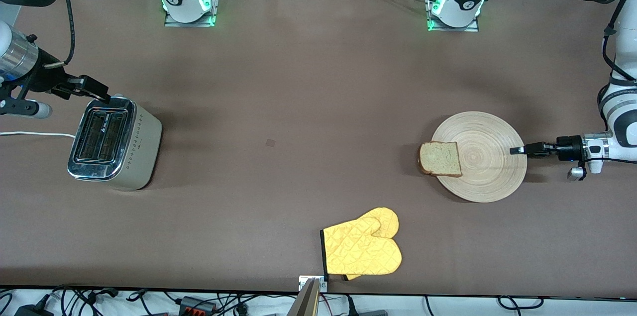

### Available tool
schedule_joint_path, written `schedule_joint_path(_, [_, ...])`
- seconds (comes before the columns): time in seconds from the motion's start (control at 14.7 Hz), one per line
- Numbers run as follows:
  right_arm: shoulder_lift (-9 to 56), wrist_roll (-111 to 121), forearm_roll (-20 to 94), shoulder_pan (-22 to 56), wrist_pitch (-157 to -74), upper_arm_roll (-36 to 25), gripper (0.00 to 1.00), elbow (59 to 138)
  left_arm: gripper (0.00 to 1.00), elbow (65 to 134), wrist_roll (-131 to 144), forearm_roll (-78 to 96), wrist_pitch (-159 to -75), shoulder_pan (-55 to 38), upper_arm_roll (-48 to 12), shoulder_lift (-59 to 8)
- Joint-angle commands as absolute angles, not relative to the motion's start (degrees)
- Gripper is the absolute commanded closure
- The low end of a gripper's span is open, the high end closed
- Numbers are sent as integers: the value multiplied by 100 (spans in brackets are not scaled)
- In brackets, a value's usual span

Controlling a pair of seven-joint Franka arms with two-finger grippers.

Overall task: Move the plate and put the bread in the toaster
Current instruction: 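Grip the bamboo plate rim with the left gripper, then slide the plate with the left gripper toward the toaster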

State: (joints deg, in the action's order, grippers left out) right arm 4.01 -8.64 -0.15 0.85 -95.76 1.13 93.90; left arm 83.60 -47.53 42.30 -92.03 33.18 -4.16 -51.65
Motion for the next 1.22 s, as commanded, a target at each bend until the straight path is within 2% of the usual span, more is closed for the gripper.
schedule_joint_path(0.0, [448, -791, 88, 70, -9483, 97, 0, 9255, 99, 8209, -4781, 4289, -8536, 3279, -545, -5045])
schedule_joint_path(0.2, [448, -782, 88, 53, -9483, 97, 0, 9237, 99, 8218, -4807, 4263, -8297, 3024, -641, -4940])
schedule_joint_path(0.34, [448, -791, 88, 53, -9483, 97, 0, 9237, 99, 8218, -4712, 4254, -8008, 2927, -1026, -4948])
schedule_joint_path(0.48, [448, -800, 79, 61, -9483, 97, 0, 9229, 99, 8227, -4483, 4315, -8156, 2595, -1213, -4948])
schedule_joint_path(0.88, [457, -791, 97, 53, -9475, 97, 0, 9193, 99, 8490, -4229, 5253, -9394, 997, -1239, -5009])
schedule_joint_path(1.15, [457, -791, 97, 62, -9475, 97, 0, 9193, 99, 8816, -4254, 6115, -10528, -173, -1239, -5027])
